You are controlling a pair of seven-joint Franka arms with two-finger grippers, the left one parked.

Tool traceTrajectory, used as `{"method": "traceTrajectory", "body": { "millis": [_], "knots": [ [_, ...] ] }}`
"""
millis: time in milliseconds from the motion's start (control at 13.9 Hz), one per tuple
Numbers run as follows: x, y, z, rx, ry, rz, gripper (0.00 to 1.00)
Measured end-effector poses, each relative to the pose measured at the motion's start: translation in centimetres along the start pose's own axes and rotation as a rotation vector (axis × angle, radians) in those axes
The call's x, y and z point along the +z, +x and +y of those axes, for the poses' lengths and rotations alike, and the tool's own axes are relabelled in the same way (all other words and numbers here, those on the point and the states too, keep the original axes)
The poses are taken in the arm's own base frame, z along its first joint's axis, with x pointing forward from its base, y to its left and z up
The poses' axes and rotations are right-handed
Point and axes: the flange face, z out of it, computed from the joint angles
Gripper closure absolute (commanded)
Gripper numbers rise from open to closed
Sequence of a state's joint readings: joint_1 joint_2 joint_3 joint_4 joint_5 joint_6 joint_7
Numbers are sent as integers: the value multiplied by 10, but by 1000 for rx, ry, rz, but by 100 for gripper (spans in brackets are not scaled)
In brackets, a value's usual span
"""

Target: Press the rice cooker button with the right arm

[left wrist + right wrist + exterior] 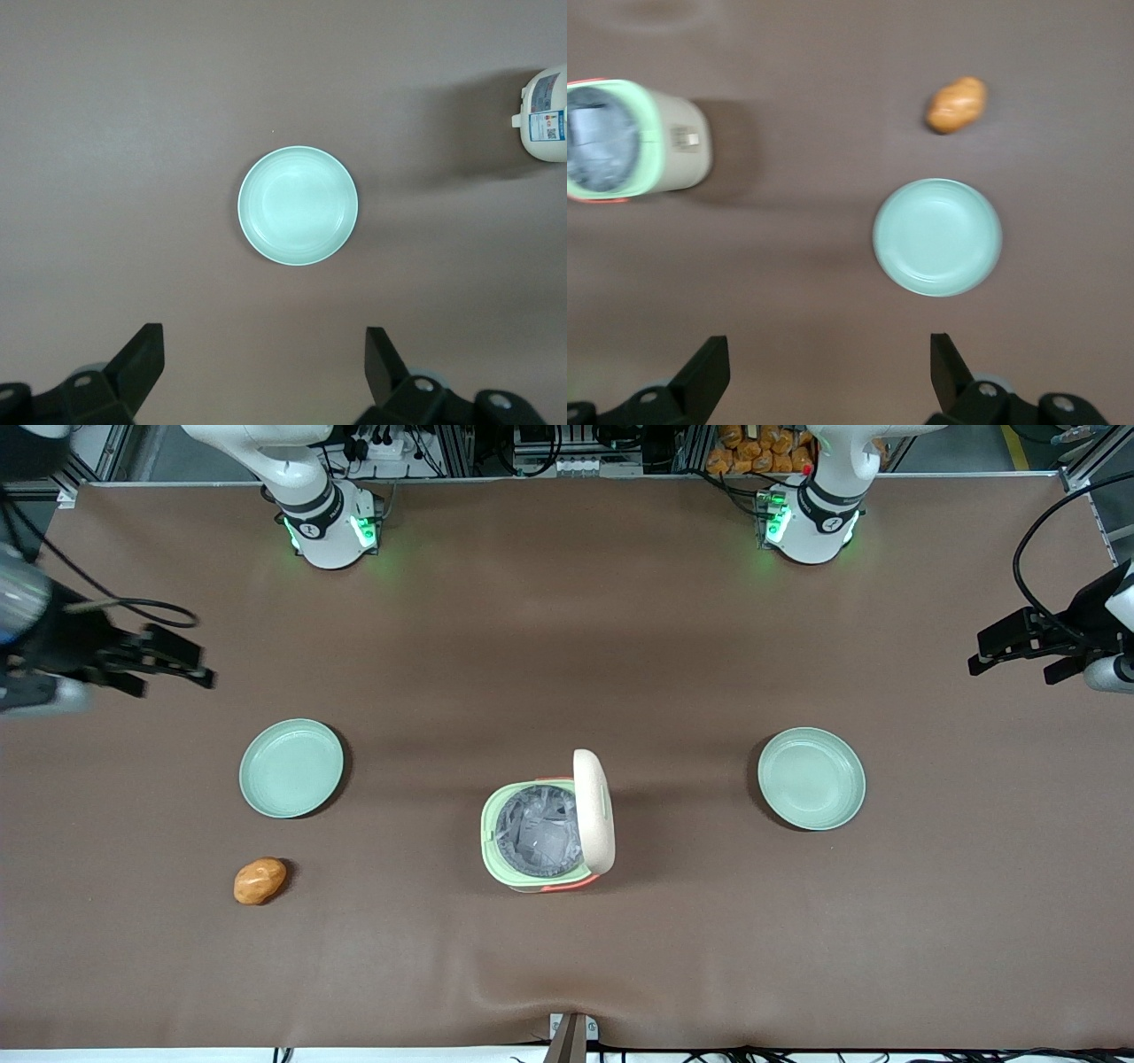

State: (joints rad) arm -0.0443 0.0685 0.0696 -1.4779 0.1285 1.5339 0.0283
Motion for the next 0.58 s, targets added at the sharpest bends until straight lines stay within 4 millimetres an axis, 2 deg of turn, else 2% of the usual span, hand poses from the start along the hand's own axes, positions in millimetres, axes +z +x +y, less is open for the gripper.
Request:
{"method": "traceTrajectory", "body": {
  "millis": [288, 576],
  "knots": [
    [-8, -9, 11, 8, -92, -6, 0],
    [-6, -20, 26, 37, -108, -82, 0]
  ]
}}
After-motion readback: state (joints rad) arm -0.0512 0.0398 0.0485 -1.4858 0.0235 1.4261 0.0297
